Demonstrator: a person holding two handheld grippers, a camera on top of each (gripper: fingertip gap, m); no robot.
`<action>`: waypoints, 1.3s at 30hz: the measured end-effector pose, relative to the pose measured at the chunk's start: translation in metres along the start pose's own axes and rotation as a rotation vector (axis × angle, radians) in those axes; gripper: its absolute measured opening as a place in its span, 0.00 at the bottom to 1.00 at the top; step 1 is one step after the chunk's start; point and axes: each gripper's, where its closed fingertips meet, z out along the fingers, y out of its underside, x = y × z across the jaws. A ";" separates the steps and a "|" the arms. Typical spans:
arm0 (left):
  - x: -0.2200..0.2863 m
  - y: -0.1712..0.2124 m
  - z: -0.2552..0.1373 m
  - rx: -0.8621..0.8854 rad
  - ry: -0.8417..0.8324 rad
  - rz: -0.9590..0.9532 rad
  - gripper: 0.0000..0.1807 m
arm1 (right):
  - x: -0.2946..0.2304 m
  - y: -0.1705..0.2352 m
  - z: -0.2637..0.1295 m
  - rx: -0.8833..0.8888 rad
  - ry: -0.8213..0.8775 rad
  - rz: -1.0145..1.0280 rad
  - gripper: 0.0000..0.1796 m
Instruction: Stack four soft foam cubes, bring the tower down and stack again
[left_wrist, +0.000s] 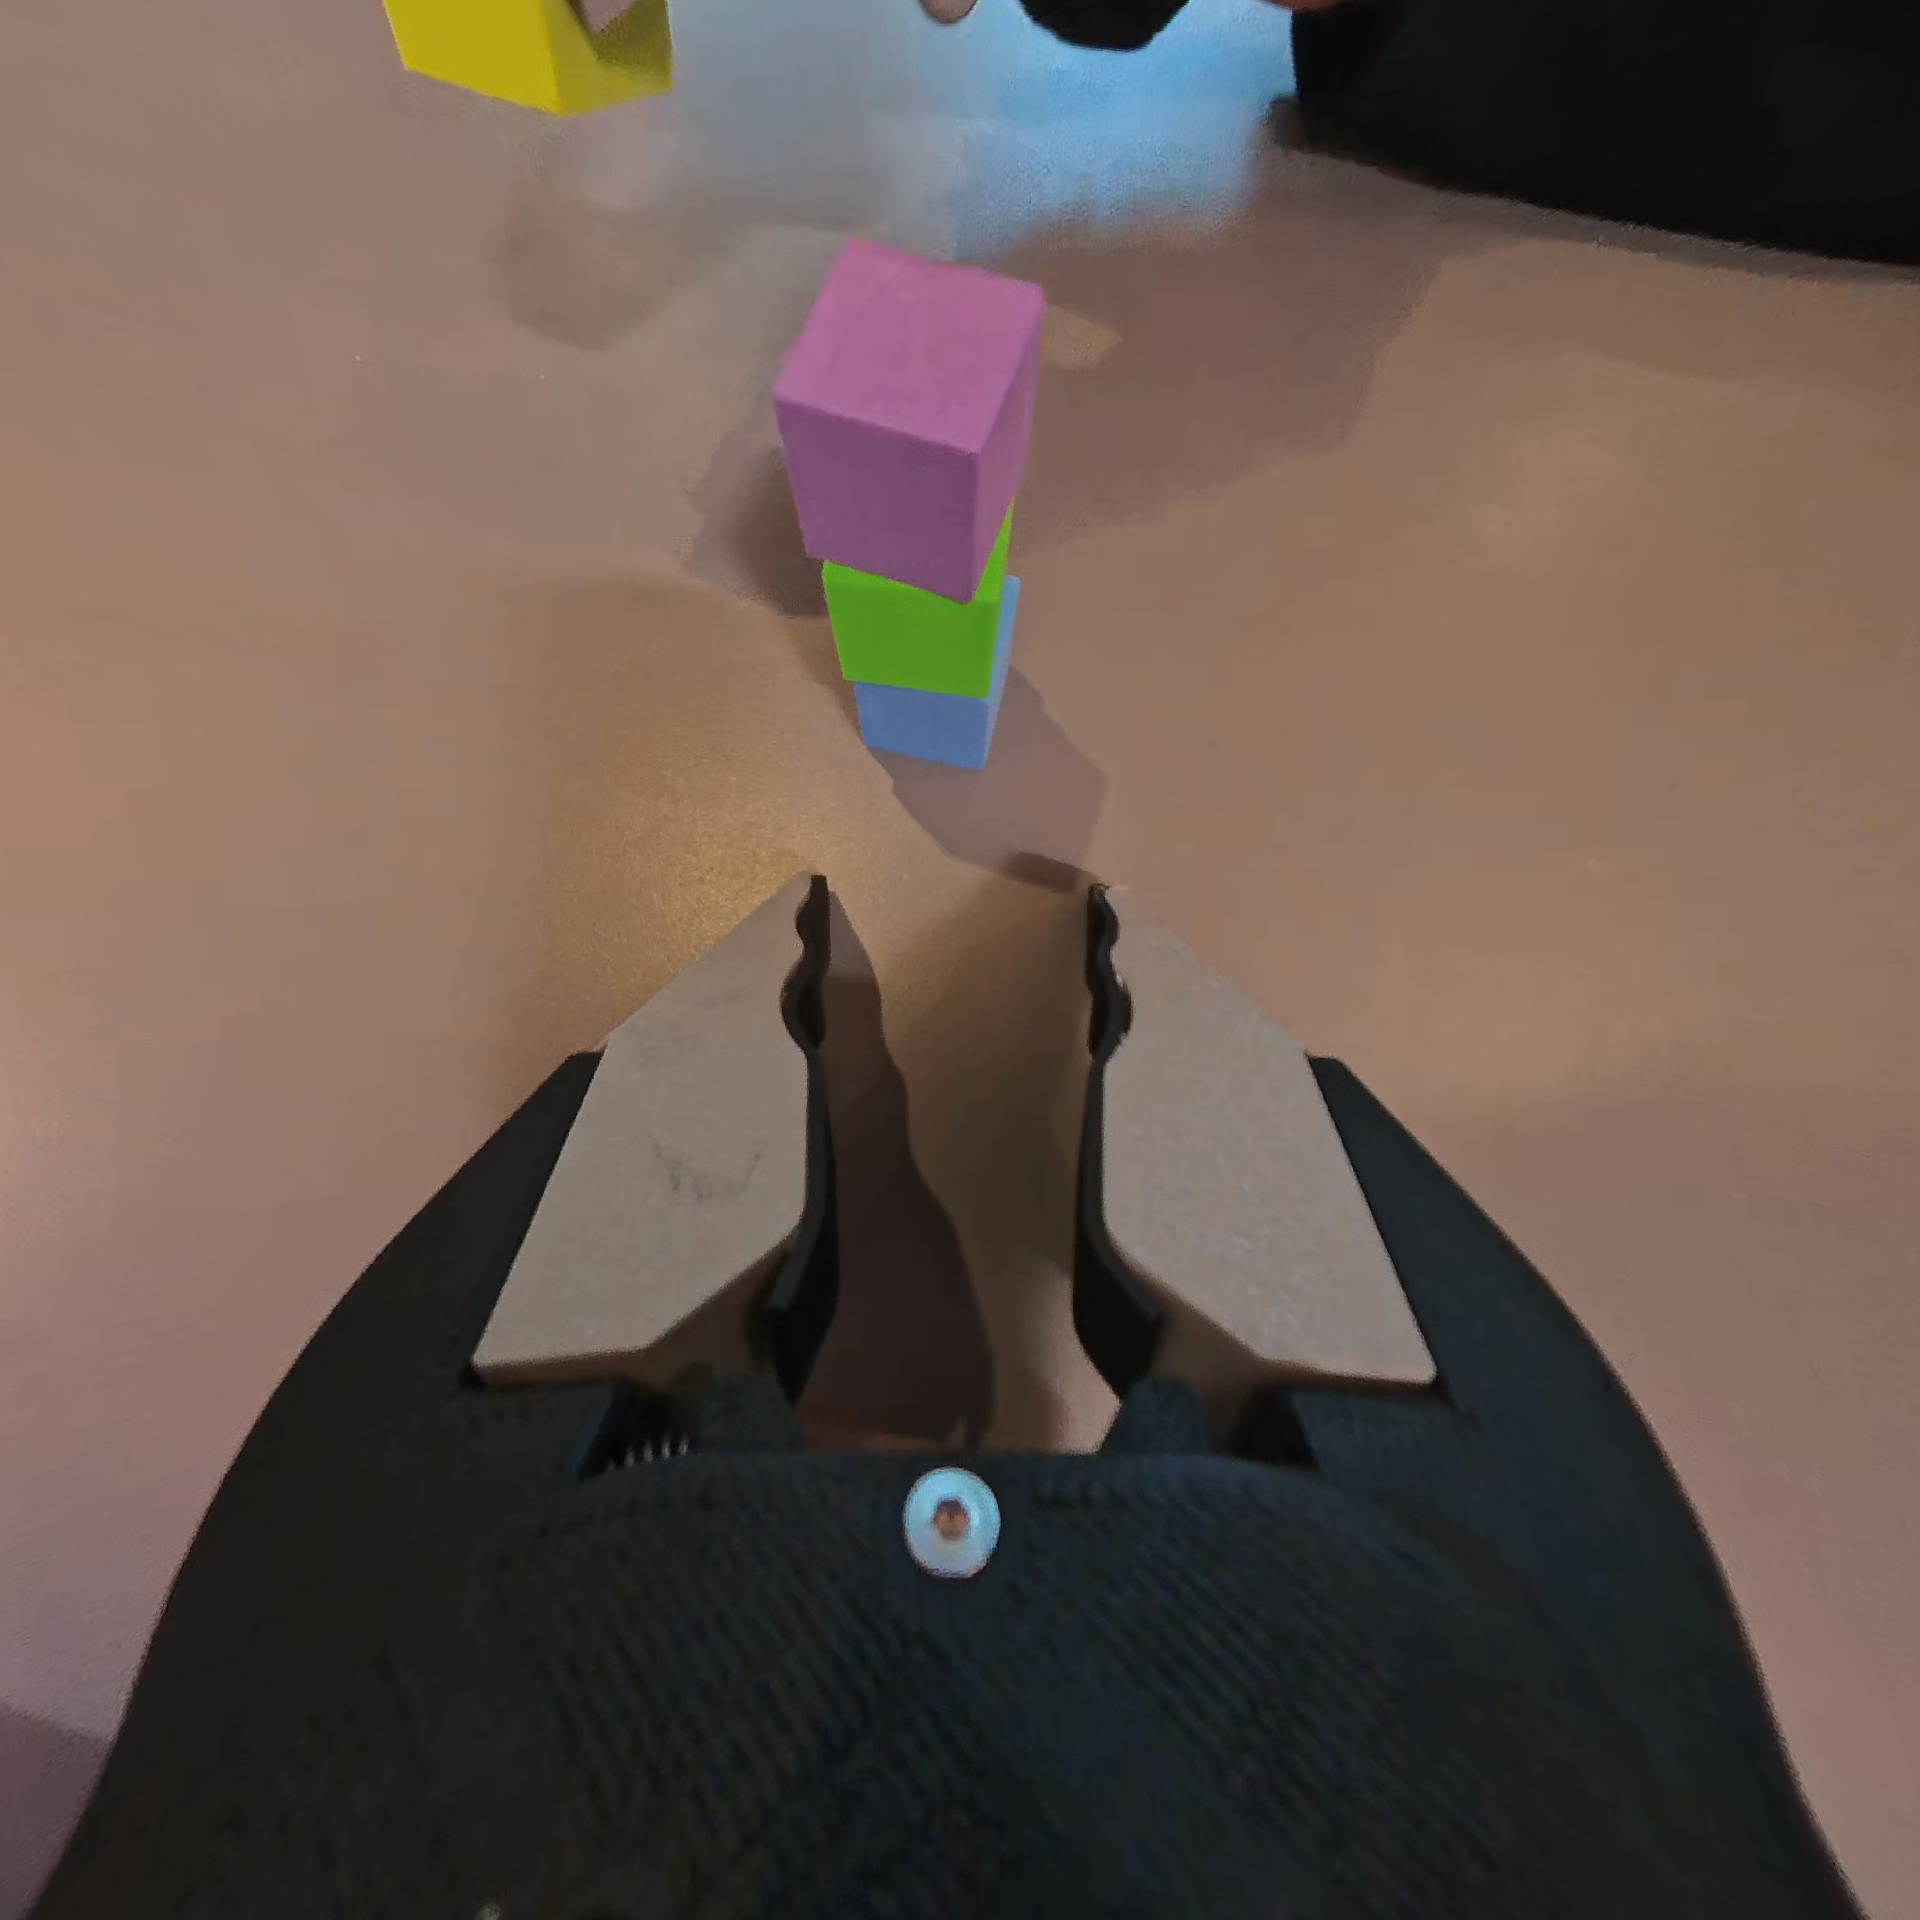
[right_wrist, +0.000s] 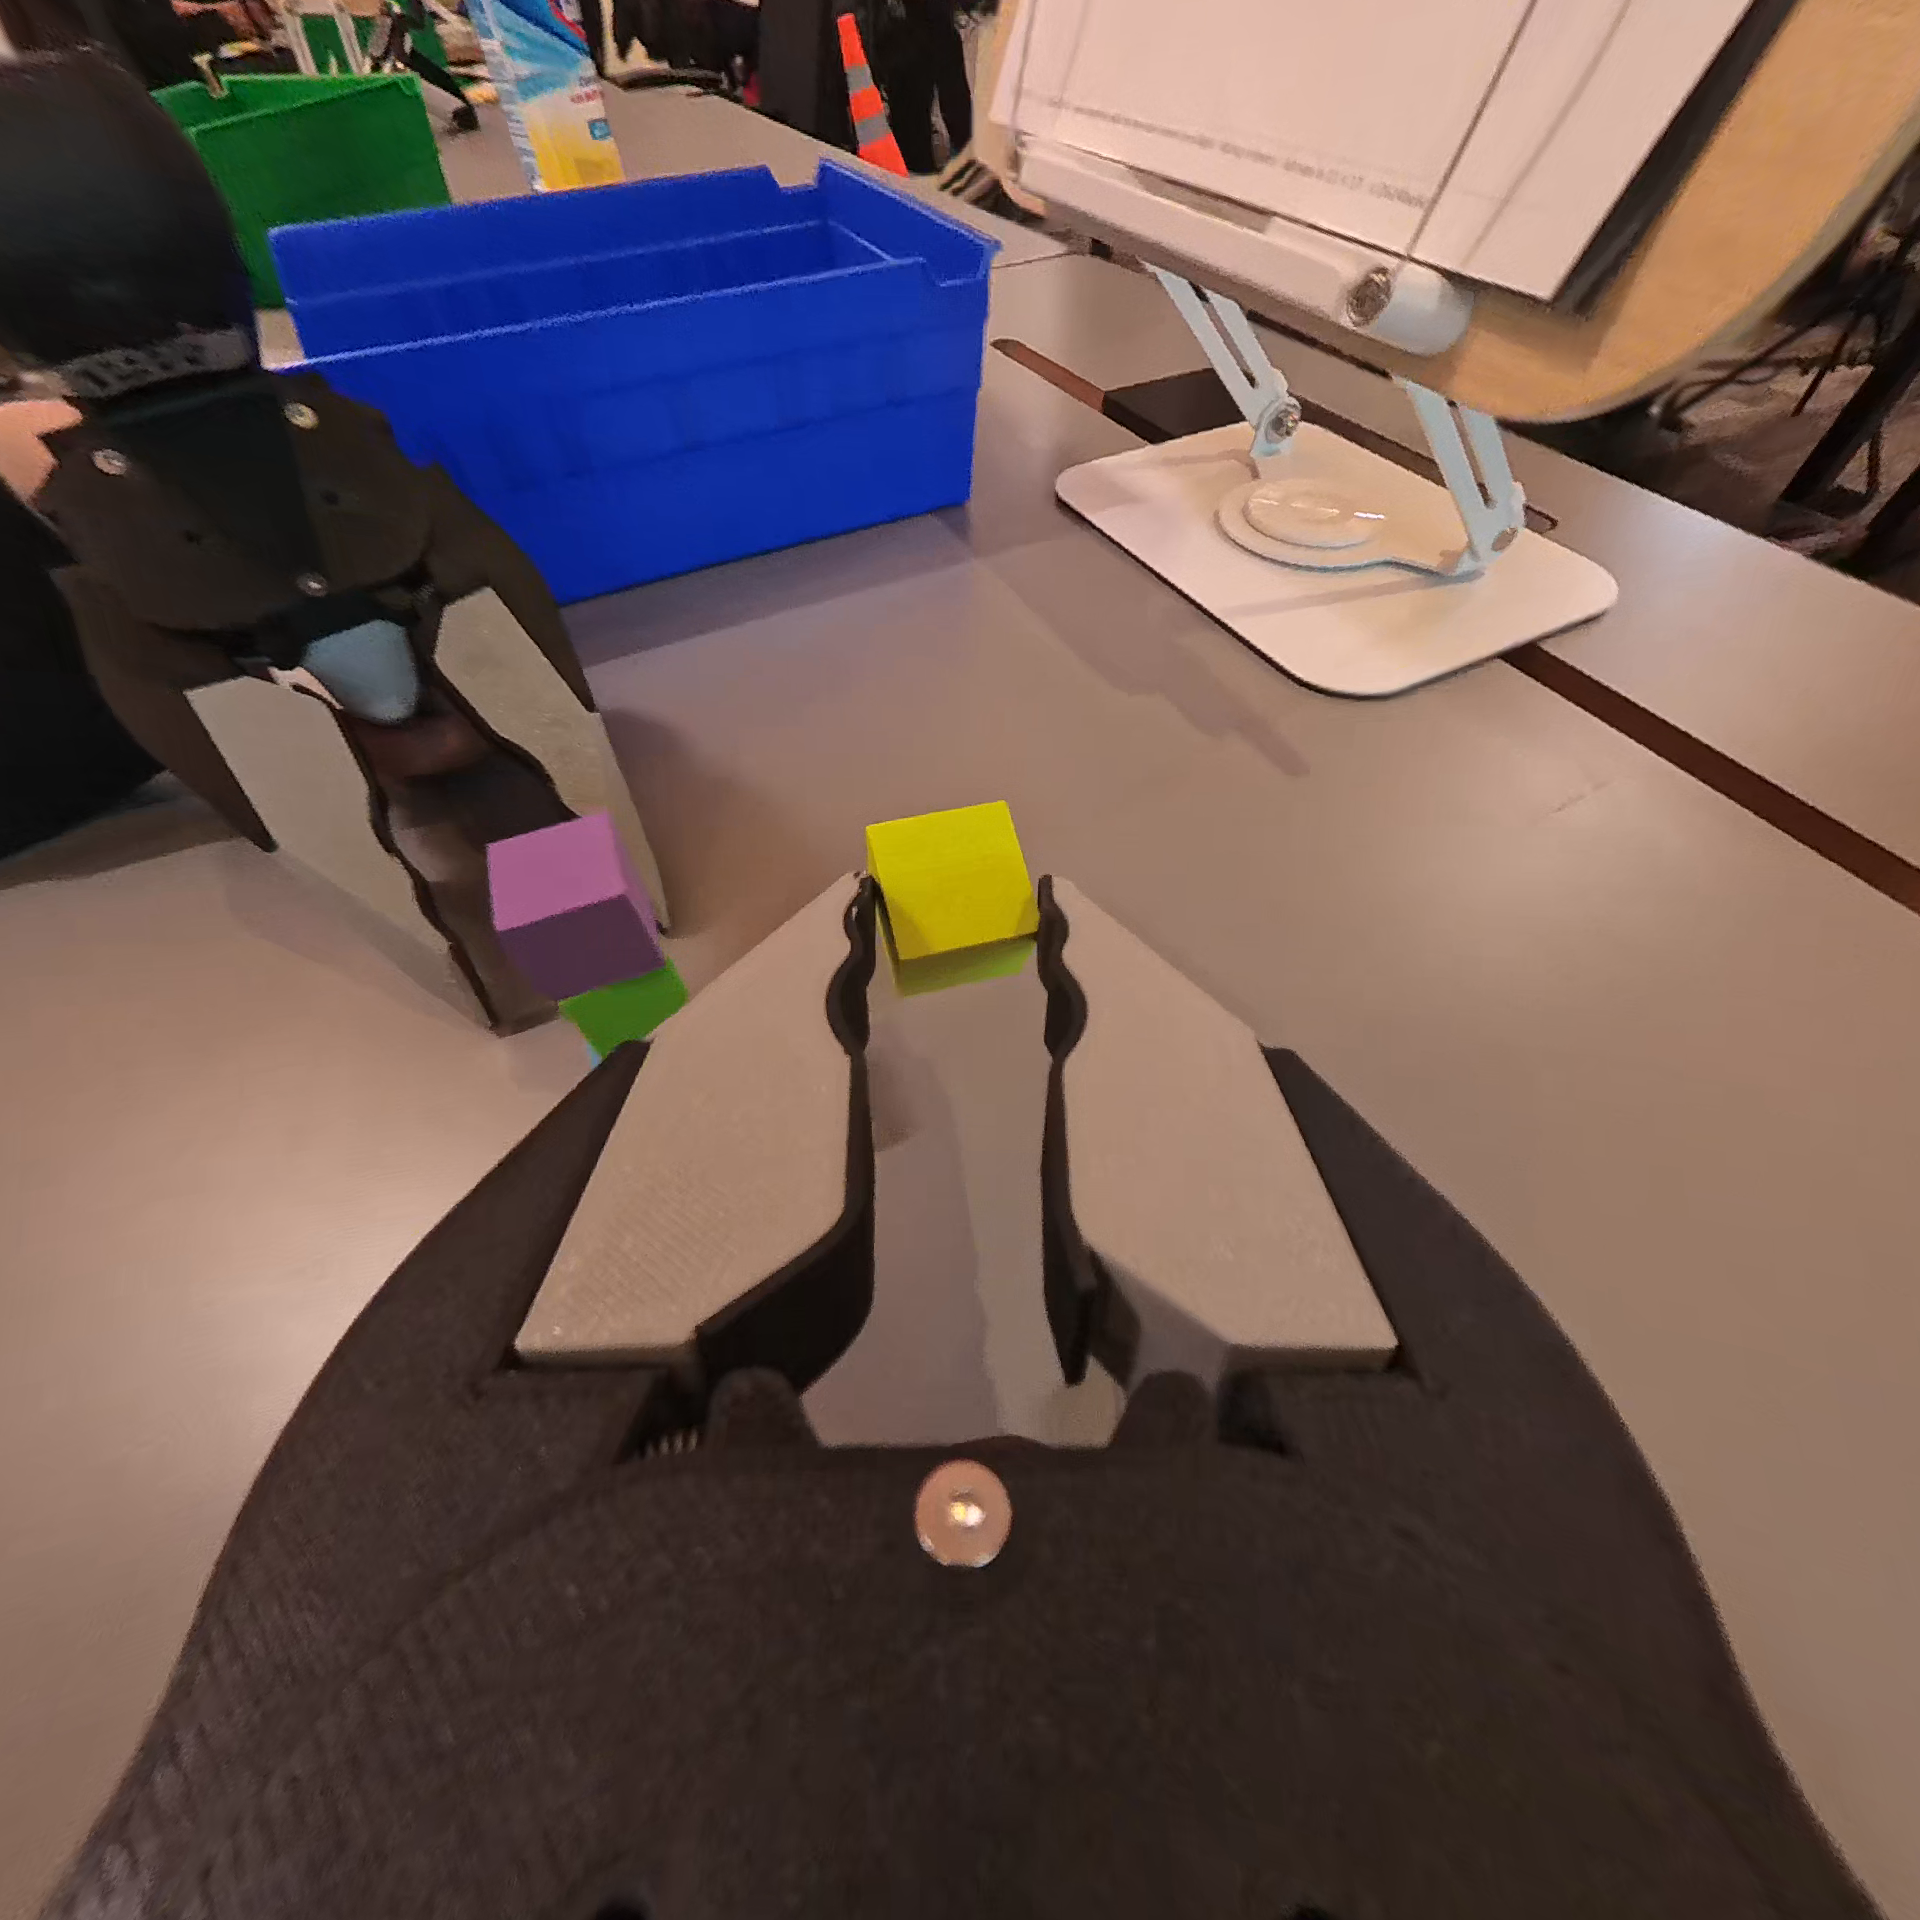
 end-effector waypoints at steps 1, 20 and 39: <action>0.000 0.000 0.000 0.000 0.000 0.000 0.27 | -0.004 -0.004 -0.001 0.001 -0.021 -0.007 0.16; 0.000 0.000 0.000 -0.001 -0.003 0.001 0.27 | -0.073 -0.021 -0.001 -0.063 -0.246 -0.155 0.16; 0.001 -0.001 0.002 -0.001 -0.006 -0.001 0.27 | -0.080 -0.013 0.008 -0.138 -0.213 -0.223 0.16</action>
